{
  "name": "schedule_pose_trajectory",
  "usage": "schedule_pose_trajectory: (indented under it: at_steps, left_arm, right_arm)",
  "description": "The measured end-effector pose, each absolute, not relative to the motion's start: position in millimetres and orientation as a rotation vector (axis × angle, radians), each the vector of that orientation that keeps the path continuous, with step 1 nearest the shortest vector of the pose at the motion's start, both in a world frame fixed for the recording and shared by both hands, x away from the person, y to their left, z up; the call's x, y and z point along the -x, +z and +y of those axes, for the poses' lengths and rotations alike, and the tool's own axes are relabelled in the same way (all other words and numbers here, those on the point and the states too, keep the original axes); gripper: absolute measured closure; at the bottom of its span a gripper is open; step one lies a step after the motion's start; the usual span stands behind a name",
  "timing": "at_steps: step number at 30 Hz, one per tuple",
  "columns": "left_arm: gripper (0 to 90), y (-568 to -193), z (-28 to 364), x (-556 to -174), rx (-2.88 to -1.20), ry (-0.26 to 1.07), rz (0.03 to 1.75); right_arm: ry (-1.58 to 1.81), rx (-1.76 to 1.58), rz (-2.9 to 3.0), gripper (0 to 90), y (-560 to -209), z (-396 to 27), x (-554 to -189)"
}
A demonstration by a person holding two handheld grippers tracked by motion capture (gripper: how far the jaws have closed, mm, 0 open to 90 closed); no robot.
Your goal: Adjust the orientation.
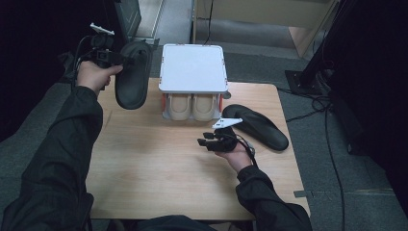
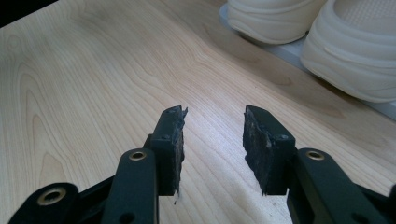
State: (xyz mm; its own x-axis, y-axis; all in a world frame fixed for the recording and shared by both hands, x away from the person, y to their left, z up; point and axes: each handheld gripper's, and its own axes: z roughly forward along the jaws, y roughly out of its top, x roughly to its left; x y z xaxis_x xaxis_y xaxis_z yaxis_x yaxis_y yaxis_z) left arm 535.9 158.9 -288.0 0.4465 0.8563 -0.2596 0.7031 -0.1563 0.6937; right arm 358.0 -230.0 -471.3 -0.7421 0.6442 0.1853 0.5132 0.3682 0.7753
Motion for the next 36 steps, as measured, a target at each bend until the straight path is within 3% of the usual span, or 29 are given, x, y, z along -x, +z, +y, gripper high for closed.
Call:
schedule_pose_trajectory:
  at_steps: [12,36]
  left_arm:
    - [68.3,-278,113,-565,-1.904,0.218,1.290]
    - [68.2,-304,41,-612,-1.922,0.155,1.295]
  right_arm:
    - [1.355,-1.036,2.461,58.7,-469,-231,-357]
    - [1.379,-1.074,2.406,58.7,-467,-249,-350]
